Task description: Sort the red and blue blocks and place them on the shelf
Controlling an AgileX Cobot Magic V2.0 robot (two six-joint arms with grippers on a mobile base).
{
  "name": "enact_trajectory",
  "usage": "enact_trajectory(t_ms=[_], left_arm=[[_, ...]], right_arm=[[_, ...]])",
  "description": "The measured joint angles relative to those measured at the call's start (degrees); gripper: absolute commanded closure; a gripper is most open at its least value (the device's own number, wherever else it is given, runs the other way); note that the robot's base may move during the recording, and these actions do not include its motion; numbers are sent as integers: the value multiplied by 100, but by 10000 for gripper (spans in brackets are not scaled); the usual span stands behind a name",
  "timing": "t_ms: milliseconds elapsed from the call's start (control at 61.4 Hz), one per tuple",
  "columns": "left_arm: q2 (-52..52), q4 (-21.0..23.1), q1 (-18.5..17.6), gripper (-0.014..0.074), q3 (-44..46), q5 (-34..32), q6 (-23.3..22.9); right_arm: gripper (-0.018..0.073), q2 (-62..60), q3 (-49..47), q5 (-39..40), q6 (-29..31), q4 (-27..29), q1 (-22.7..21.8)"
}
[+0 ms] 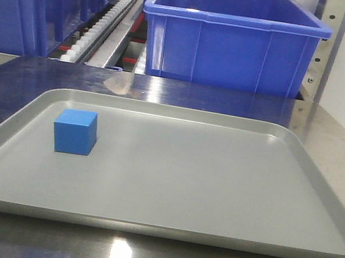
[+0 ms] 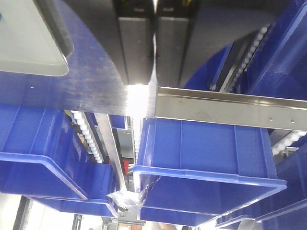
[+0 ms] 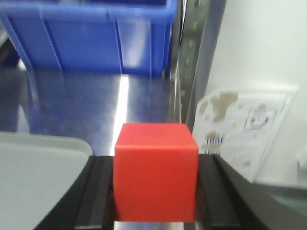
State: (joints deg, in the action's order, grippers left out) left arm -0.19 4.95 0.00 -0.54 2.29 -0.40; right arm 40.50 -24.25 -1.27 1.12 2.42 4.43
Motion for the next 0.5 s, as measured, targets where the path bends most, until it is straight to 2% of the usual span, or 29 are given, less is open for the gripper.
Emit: enact_trajectory(t_ms=[261,505], left_arm=[[0,0,0,474,0,0,0],[0,0,0,474,0,0,0]], right_arm=[[491,-1510,271,-103,0,0,-4],[491,-1809,276,-177,0,0,-4]])
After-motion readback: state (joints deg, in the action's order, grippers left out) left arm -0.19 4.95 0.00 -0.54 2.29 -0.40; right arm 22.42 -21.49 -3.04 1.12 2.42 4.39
